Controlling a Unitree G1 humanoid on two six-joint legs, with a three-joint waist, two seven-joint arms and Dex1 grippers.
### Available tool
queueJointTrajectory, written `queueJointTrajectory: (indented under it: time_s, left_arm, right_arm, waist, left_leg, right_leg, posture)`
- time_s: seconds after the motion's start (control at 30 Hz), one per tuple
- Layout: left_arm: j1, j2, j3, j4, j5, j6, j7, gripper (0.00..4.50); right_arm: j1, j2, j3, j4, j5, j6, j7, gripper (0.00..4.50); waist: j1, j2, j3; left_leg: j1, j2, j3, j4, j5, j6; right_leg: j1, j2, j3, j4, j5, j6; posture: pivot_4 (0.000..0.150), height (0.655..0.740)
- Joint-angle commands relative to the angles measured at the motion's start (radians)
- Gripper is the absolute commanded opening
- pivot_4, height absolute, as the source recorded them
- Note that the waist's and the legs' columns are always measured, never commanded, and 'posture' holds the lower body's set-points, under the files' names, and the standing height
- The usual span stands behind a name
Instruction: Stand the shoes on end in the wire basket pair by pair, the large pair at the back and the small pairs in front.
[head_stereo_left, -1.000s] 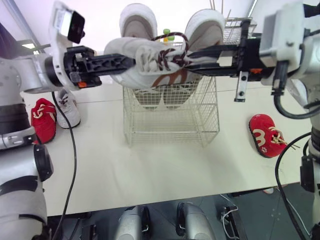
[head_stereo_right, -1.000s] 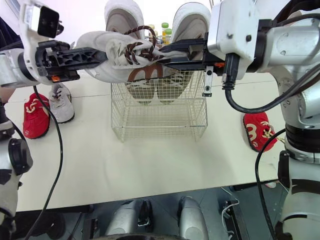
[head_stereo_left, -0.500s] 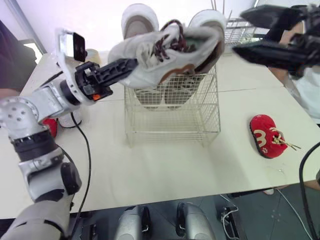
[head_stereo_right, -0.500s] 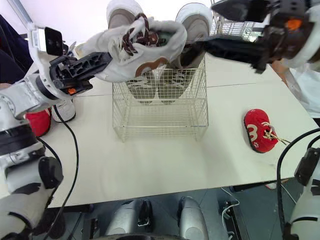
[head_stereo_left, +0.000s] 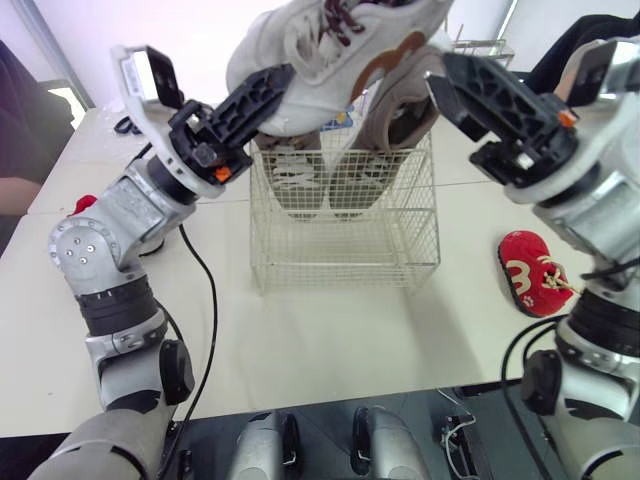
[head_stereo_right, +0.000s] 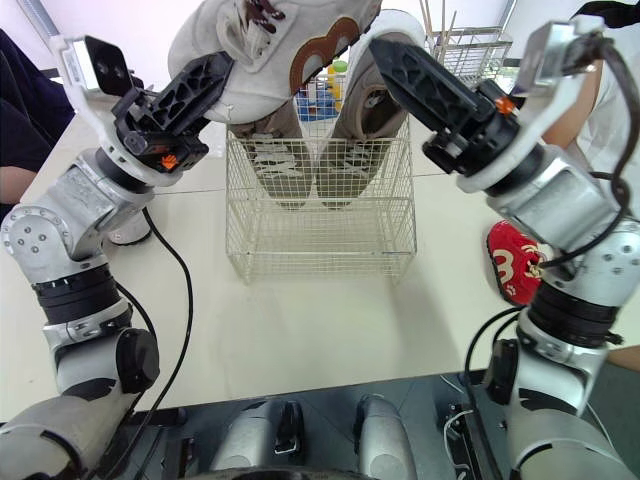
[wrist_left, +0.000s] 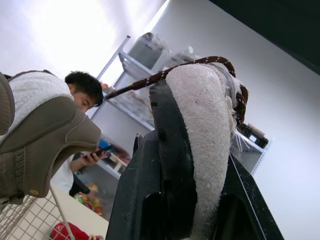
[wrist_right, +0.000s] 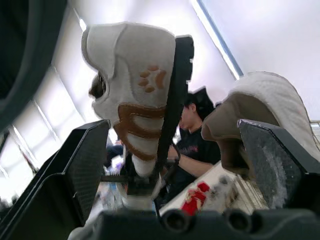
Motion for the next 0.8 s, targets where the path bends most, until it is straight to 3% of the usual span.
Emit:
queueJointTrajectory:
  time_s: [0.03,0.4,0.5,0.67,0.73,0.8]
  left_arm:
    - [0.005,0.006,-0.026,-0.045,-0.033,-0.034,0.0,0.33]
    - [0.045,0.026,-0.077,-0.062,-0.025,-0.071,-0.008,0.33]
    - [0.048,0.032,-0.079,-0.06,-0.03,-0.083,-0.008,0.33]
    - [0.055,0.04,-0.085,-0.066,-0.037,-0.095,0.001,0.33]
    - [0.059,0.057,-0.093,-0.065,-0.049,-0.077,0.009,0.33]
    - [0.064,0.077,-0.103,-0.064,-0.062,-0.061,0.024,1.38]
  right_arm:
    - [-0.067,0.02,0.047,-0.039,0.01,-0.065,-0.005,4.43]
    - [-0.149,0.077,0.135,-0.001,-0.052,-0.144,0.04,4.43]
    - [-0.152,0.082,0.143,0.008,-0.058,-0.151,0.036,3.61]
    - [-0.148,0.075,0.15,0.0,-0.047,-0.147,0.041,1.35]
    - [-0.155,0.071,0.151,0.001,-0.054,-0.15,0.037,0.77]
    - [-0.169,0.061,0.151,0.011,-0.074,-0.151,0.026,0.74]
  waist:
    - [0.0,0.0,0.0]
    - [0.0,0.0,0.0]
    - [-0.001,0.0,0.0]
    - [-0.001,0.0,0.0]
    - [-0.001,0.0,0.0]
    - [-0.002,0.0,0.0]
  left_leg:
    - [0.0,0.0,0.0,0.0,0.0,0.0]
    - [0.0,0.001,-0.001,0.0,0.0,0.0]
    - [0.0,0.001,-0.001,0.0,0.0,0.0]
    - [0.0,0.001,-0.001,0.0,0.0,0.0]
    - [0.0,0.001,-0.001,0.0,0.0,0.0]
    - [0.0,0.001,-0.001,0.0,0.0,0.0]
  right_leg:
    - [0.0,0.0,0.0,0.0,0.0,0.0]
    - [0.0,0.001,0.0,-0.001,0.0,0.0]
    - [0.0,0.001,0.0,-0.001,0.0,0.0]
    - [0.0,0.001,0.0,-0.001,0.0,0.0]
    - [0.0,0.001,0.0,-0.001,0.0,0.0]
    - [0.0,0.001,0.0,-0.001,0.0,0.0]
  posture:
    - [0.15,0.74]
    - [0.15,0.74]
    - [0.15,0.74]
    - [0.15,0.74]
    - [0.15,0.74]
    - [0.15,0.74]
